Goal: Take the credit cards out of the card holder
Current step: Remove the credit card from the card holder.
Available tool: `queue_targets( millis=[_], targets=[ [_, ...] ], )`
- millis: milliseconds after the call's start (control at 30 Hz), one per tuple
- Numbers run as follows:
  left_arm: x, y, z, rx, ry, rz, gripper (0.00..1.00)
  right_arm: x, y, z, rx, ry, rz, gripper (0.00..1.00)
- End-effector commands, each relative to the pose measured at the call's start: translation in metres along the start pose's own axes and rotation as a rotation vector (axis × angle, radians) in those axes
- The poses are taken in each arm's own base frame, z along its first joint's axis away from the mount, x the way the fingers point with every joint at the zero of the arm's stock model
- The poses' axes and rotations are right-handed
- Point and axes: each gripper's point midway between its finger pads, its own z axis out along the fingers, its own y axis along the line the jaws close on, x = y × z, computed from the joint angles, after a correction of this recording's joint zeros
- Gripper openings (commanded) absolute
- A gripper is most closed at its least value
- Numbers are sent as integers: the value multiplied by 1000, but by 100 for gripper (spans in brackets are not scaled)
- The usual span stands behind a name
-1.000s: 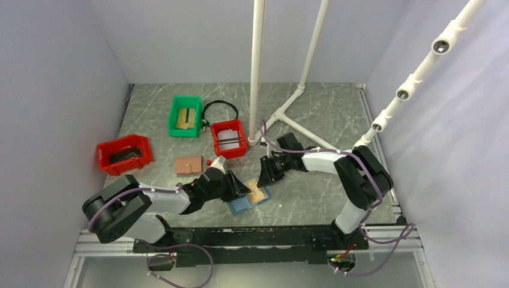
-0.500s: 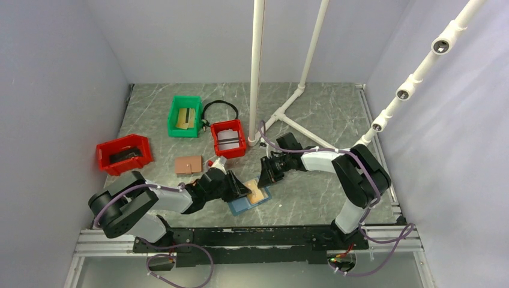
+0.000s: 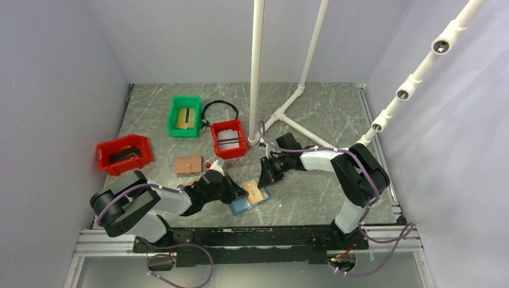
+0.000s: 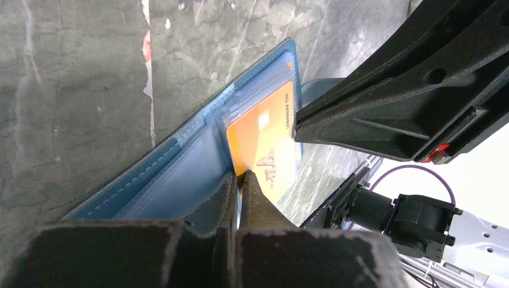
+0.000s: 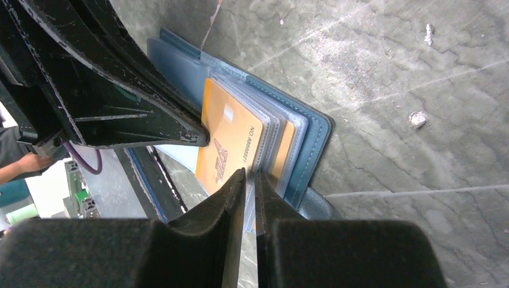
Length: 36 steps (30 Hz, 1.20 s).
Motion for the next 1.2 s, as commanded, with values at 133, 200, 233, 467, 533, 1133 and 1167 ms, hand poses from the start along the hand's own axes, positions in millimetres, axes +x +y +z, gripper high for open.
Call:
queue_targets(
  millis=[133,200,233,467,533,1133,1167],
  targets=[
    [-6,-19,-3,108,-40,22,0,4,9,8,-16,38,-33,18],
    [-7,-16,-6,110,-47,25,0,4,4,9,6,39,-35,19],
    [-7,-15,-8,110,-50,25,0,4,2,9,15,40,-36,19],
    [-7,-7,-16,93,-34,33,0,4,-8,10,66,44,-42,20],
    [-6,-6,-18,94,-25,31,0,5,-10,10,74,48,-41,20],
    [-3,4,-30,36,38,16,0,4,-15,9,100,51,-62,20],
    [-4,5,-31,31,37,14,0,4,-14,9,100,51,-64,20]
  ],
)
